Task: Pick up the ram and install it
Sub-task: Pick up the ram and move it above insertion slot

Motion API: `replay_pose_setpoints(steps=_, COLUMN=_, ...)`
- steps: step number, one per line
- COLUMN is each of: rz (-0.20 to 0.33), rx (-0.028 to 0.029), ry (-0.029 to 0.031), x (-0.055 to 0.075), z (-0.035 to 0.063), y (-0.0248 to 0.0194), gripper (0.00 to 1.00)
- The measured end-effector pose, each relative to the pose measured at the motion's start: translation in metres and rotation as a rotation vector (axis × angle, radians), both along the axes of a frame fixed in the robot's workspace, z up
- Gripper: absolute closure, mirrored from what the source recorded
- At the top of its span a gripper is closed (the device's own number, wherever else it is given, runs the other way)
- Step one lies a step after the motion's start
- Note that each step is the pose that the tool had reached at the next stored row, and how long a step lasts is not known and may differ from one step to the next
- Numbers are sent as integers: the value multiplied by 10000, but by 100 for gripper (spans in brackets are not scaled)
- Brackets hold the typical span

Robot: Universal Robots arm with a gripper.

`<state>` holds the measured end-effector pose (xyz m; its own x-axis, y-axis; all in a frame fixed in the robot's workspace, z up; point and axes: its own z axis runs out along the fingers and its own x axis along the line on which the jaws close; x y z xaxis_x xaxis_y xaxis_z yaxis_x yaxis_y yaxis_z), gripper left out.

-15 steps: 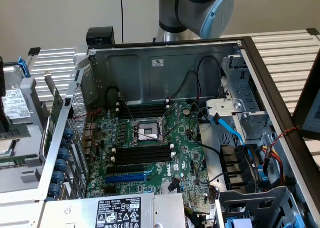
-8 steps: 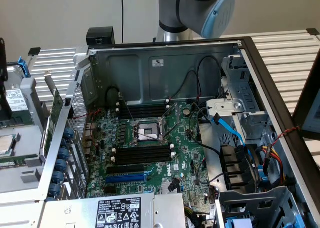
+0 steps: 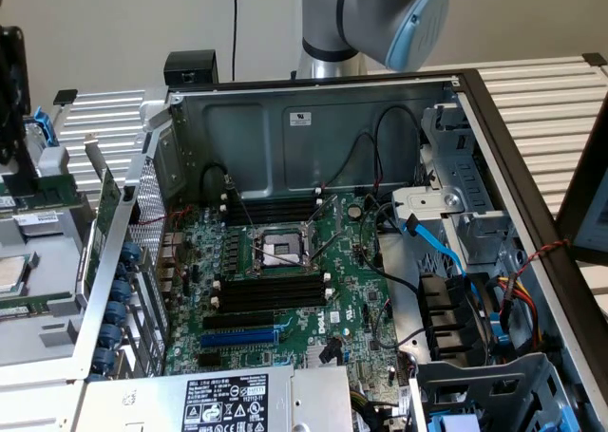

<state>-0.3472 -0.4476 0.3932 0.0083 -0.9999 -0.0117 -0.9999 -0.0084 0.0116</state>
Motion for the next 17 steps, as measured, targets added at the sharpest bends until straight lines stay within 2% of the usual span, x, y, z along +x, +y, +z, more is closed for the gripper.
replay_pose_setpoints(steps=17, rz=-1, rx=0, ry=1, x=774, z=104, y=-39, gripper=88)
